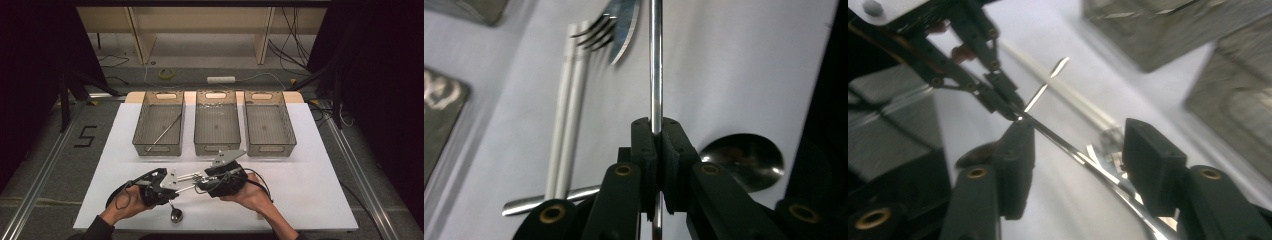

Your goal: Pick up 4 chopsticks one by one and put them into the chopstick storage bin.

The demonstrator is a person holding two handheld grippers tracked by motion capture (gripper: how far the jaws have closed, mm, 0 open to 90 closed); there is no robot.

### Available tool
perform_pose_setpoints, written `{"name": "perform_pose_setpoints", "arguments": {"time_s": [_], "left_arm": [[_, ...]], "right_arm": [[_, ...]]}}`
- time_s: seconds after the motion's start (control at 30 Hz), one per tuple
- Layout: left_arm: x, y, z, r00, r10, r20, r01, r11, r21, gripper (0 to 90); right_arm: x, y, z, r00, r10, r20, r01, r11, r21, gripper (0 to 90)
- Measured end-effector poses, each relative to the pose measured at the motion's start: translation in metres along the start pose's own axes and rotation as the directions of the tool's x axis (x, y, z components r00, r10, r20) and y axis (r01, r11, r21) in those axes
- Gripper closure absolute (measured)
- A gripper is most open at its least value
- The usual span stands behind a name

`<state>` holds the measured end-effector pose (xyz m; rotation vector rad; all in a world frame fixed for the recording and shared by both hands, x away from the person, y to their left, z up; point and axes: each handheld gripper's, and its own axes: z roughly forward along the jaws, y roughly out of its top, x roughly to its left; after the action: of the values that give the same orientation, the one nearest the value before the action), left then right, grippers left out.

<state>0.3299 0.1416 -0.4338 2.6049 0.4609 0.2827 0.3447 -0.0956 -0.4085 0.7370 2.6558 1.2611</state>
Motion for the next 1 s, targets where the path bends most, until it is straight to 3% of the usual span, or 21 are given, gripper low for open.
{"name": "perform_pose_setpoints", "arguments": {"time_s": [0.03, 0.07, 0.1, 0.2, 0.23, 0.27, 0.3, 0.33, 0.37, 0.6, 0.63, 0.67, 0.7, 0.73, 0.77, 0.8, 0.83, 0.9, 0.93, 0.97, 1.0], "left_arm": [[0.0, 0.0, 0.0, 1.0, 0.0, 0.0, 0.0, 1.0, 0.0, 85.4], [0.004, -0.001, -0.001, 0.9991, -0.04, -0.015, 0.039, 0.9992, -0.007, 85.5], [0.004, -0.001, -0.001, 0.9991, -0.04, -0.015, 0.039, 0.9992, -0.007, 85.5], [0.011, -0.004, -0.003, 0.9934, -0.108, -0.041, 0.107, 0.994, -0.024, 85.5], [0.011, -0.004, -0.003, 0.9934, -0.108, -0.041, 0.107, 0.994, -0.024, 85.5], [0.016, -0.006, -0.005, 0.9875, -0.151, -0.045, 0.15, 0.988, -0.038, 85.5], [0.016, -0.006, -0.005, 0.9875, -0.151, -0.045, 0.15, 0.988, -0.038, 85.4], [0.02, -0.007, -0.007, 0.9806, -0.19, -0.048, 0.187, 0.9806, -0.059, 85.5], [0.02, -0.007, -0.007, 0.9806, -0.19, -0.048, 0.187, 0.9806, -0.059, 85.5], [0.037, -0.011, -0.015, 0.956, -0.278, -0.094, 0.268, 0.9575, -0.107, 85.5], [0.037, -0.011, -0.015, 0.956, -0.278, -0.094, 0.268, 0.9575, -0.107, 85.5], [0.043, -0.011, -0.018, 0.9456, -0.307, -0.107, 0.294, 0.9479, -0.123, 85.5], [0.043, -0.011, -0.018, 0.9456, -0.307, -0.107, 0.294, 0.9479, -0.123, 85.5], [0.049, -0.011, -0.022, 0.9373, -0.327, -0.12, 0.311, 0.9405, -0.137, 85.5], [0.049, -0.011, -0.022, 0.9373, -0.327, -0.12, 0.311, 0.9405, -0.137, 85.5], [0.056, -0.01, -0.025, 0.9249, -0.356, -0.134, 0.335, 0.9295, -0.153, 85.4], [0.056, -0.01, -0.025, 0.9249, -0.356, -0.134, 0.335, 0.9295, -0.153, 85.5], [0.063, -0.01, -0.028, 0.9146, -0.378, -0.144, 0.352, 0.9196, -0.174, 85.5], [0.07, -0.009, -0.031, 0.9059, -0.394, -0.156, 0.365, 0.9126, -0.185, 85.5], [0.07, -0.009, -0.031, 0.9059, -0.394, -0.156, 0.365, 0.9126, -0.185, 85.4], [0.077, -0.008, -0.034, 0.8953, -0.414, -0.163, 0.382, 0.9029, -0.197, 85.4]], "right_arm": [[0.0, 0.0, 0.0, 1.0, 0.0, 0.0, 0.0, 1.0, 0.0, 46.2], [-0.003, -0.002, -0.005, 0.9985, 0.029, 0.047, -0.027, 0.999, -0.037, 43.0], [-0.003, -0.002, -0.005, 0.9985, 0.029, 0.047, -0.027, 0.999, -0.037, 43.0], [-0.009, -0.009, -0.012, 0.9914, 0.076, 0.107, -0.069, 0.995, -0.067, 38.2], [-0.01, -0.011, -0.014, 0.9891, 0.088, 0.118, -0.08, 0.994, -0.076, 37.9], [-0.012, -0.013, -0.015, 0.9872, 0.097, 0.126, -0.087, 0.993, -0.084, 37.6], [-0.013, -0.015, -0.017, 0.9848, 0.106, 0.138, -0.094, 0.992, -0.089, 37.4], [-0.014, -0.017, -0.019, 0.9824, 0.114, 0.148, -0.101, 0.99, -0.097, 37.3], [-0.014, -0.017, -0.019, 0.9824, 0.114, 0.148, -0.101, 0.99, -0.097, 37.3], [-0.021, -0.034, -0.033, 0.9724, 0.155, 0.174, -0.135, 0.983, -0.124, 36.2], [-0.021, -0.034, -0.033, 0.9724, 0.155, 0.174, -0.135, 0.983, -0.124, 36.2], [-0.021, -0.039, -0.037, 0.9697, 0.163, 0.182, -0.142, 0.982, -0.123, 35.8], [-0.022, -0.041, -0.038, 0.9678, 0.169, 0.187, -0.147, 0.981, -0.124, 35.3], [-0.022, -0.043, -0.039, 0.9661, 0.175, 0.19, -0.152, 0.98, -0.126, 34.8], [-0.023, -0.045, -0.041, 0.9654, 0.178, 0.191, -0.156, 0.98, -0.126, 34.5], [-0.023, -0.048, -0.042, 0.9639, 0.185, 0.192, -0.162, 0.979, -0.126, 34.2], [-0.023, -0.048, -0.042, 0.9639, 0.185, 0.192, -0.162, 0.979, -0.126, 34.2], [-0.023, -0.052, -0.045, 0.9614, 0.193, 0.196, -0.169, 0.977, -0.132, 34.0], [-0.024, -0.056, -0.048, 0.96, 0.2, 0.196, -0.175, 0.975, -0.139, 33.8], [-0.024, -0.056, -0.048, 0.96, 0.2, 0.196, -0.175, 0.975, -0.139, 33.8], [-0.024, -0.059, -0.05, 0.9582, 0.204, 0.201, -0.176, 0.973, -0.146, 33.5]]}}
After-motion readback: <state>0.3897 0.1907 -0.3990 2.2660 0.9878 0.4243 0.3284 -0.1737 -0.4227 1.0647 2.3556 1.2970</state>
